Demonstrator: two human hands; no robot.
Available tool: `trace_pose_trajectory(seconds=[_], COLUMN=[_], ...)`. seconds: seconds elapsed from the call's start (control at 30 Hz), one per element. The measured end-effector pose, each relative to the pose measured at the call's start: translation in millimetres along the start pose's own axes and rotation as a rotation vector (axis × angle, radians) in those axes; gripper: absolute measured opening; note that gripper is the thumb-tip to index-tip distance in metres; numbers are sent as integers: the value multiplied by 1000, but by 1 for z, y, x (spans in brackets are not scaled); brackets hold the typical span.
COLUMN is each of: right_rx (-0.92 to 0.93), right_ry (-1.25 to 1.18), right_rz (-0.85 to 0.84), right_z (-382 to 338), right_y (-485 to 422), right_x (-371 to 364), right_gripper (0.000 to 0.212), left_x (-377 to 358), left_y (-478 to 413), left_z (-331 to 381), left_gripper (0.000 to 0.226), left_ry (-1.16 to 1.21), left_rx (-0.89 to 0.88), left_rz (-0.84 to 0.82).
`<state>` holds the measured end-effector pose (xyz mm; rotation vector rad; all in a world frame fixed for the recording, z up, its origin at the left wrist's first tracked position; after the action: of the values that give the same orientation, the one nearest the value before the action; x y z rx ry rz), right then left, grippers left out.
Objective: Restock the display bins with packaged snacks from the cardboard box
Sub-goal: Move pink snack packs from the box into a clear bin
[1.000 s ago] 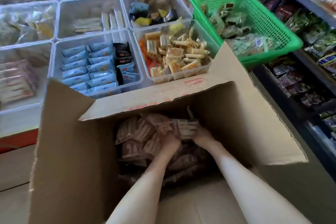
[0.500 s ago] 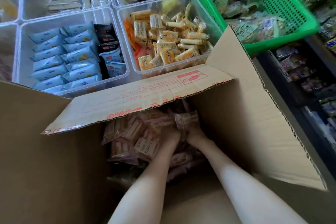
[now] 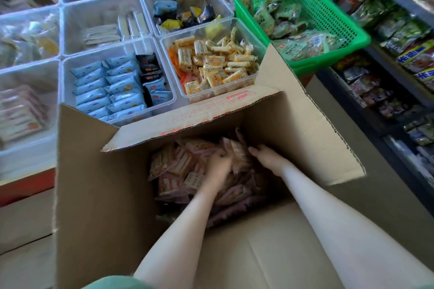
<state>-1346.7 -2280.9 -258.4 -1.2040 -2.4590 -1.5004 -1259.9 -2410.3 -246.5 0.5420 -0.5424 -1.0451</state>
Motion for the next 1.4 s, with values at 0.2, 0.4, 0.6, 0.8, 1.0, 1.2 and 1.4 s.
trace_pose_trajectory(seconds=[0.2, 0.4, 0.6, 0.8, 1.0, 1.2, 1.4], right_rx=[30, 226, 507, 688, 845, 893, 889], right_ry=[-333, -597, -739, -679, -516, -275, -66], right_rz=[-22, -52, -160, -94, 22, 87, 82], right_z=[-5, -7, -46, -110, -200, -285, -328], right_y=[62, 126, 200, 260, 286, 283, 267], right_x=[0, -17, -54, -104, -203, -319, -375], right_gripper=[49, 30, 20, 11, 18, 22, 14], left_x=[23, 76, 151, 234, 368, 510, 581], left_y=[87, 168, 232, 250, 254, 243, 217], left_z=[22, 20, 16, 8, -12, -47, -50], left_gripper=[16, 19, 20, 25, 24, 23, 20], left_ry=[281, 319, 366, 394, 310, 164, -26], left_rx=[-80, -219, -305, -406, -394, -367, -338], left_rz=[-102, -63, 34, 202, 486, 555, 633])
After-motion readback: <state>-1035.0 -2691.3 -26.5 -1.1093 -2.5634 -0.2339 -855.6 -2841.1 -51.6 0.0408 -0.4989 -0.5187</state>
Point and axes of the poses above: each hand's wrist, its own y-axis away from the middle knuckle, its own x-axis out of the back of the hand, z = x × y, the point moved 3 cm from there along -y, towards the middle knuckle, and after that the axes turned 2 degrees about -z, right-handed, at the moved point
